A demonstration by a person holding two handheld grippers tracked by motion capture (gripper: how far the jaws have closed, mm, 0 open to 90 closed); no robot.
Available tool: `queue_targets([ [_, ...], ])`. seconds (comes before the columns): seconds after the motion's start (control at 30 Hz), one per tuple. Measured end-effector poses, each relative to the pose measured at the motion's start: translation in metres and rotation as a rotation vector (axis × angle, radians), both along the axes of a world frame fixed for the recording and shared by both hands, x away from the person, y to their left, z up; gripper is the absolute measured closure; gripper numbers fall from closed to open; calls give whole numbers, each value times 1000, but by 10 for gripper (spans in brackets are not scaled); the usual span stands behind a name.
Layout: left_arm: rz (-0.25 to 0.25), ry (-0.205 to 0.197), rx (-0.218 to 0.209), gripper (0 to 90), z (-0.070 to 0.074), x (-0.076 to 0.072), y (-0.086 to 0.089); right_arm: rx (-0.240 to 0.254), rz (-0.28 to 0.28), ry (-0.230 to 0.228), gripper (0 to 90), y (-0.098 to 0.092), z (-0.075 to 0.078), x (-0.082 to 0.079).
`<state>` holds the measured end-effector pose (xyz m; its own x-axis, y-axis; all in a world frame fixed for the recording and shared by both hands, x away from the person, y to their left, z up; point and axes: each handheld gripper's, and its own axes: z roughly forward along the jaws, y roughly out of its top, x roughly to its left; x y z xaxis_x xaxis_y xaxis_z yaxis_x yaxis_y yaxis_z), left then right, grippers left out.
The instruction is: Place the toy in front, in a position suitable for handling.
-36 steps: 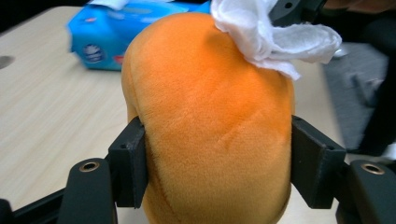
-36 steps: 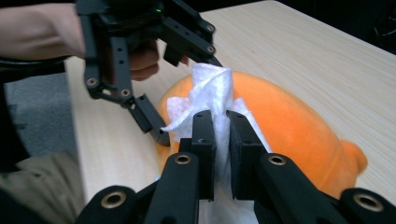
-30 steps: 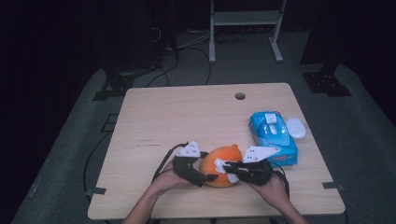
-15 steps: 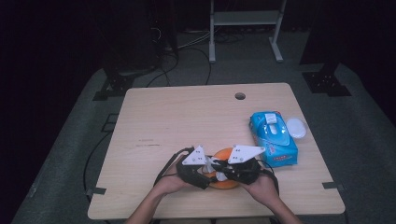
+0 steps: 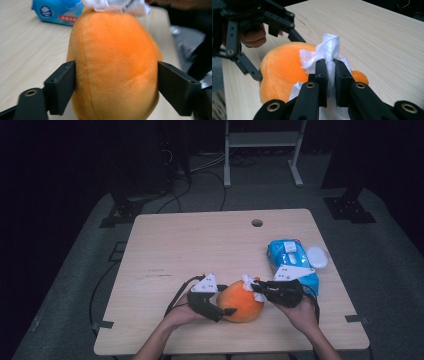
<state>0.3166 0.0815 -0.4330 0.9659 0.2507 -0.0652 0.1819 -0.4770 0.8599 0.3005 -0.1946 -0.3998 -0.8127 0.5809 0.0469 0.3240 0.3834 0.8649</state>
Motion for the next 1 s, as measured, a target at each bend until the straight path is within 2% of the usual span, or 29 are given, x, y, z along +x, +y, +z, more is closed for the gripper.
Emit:
queue_targets([
  [0.03,-4,25,-16,167,0,1,0,0,1,-1,819,0,0,-2],
  [0.07,0,69,-43,164,1,3,1,-4,3,-7,819,0,0,-4],
  [0.13,1,72,-38,176,2,4,1,-14,5,-10,819,0,0,-7],
  [0.23,-1,57,-27,243,3,2,2,-20,9,-13,819,1,0,-10],
  [0.3,-3,14,0,279,4,-1,0,-43,4,-45,818,6,4,-19],
  [0.33,-3,14,0,289,4,-1,0,-61,8,-64,818,11,6,-23],
  [0.37,-4,2,10,289,4,-2,-2,-61,8,-64,818,11,6,-23],
  [0.4,-6,-24,24,295,6,-5,-4,-82,35,-97,818,21,9,-29],
  [0.43,-6,-24,24,296,6,-5,-4,-82,35,-97,818,21,9,-29],
  [0.47,-13,-51,41,297,7,-8,-7,-86,71,-103,818,34,11,-33],
  [0.5,-13,-51,41,298,7,-8,-7,-86,71,-103,818,34,11,-33],
  [0.53,-20,-78,57,299,8,-12,-10,-95,104,-104,818,48,12,-34],
  [0.57,-20,-78,57,301,8,-12,-10,-95,104,-104,818,48,12,-34],
  [0.6,-31,-98,66,301,9,-14,-11,-95,116,-103,818,53,12,-34],
  [0.63,-33,-106,68,303,9,-15,-12,-108,143,-110,818,64,13,-31],
  [0.67,-39,-122,74,303,9,-18,-14,-121,145,-112,819,67,13,-30],
  [0.77,-41,-123,74,304,10,-18,-13,-128,141,-116,819,66,15,-26],
  [0.8,-46,-120,62,304,8,-17,-13,-124,117,-116,819,58,16,-20],
  [0.83,-46,-120,62,303,8,-17,-13,-124,117,-116,819,58,16,-20],
  [0.87,-44,-116,57,299,8,-16,-12,-110,83,-106,819,46,17,-15],
  [0.97,-35,-102,45,254,8,-14,-12,-94,62,-85,819,35,15,-11],
  [1.0,-27,-86,35,254,8,-13,-12,-92,54,-82,819,30,15,-10],
])
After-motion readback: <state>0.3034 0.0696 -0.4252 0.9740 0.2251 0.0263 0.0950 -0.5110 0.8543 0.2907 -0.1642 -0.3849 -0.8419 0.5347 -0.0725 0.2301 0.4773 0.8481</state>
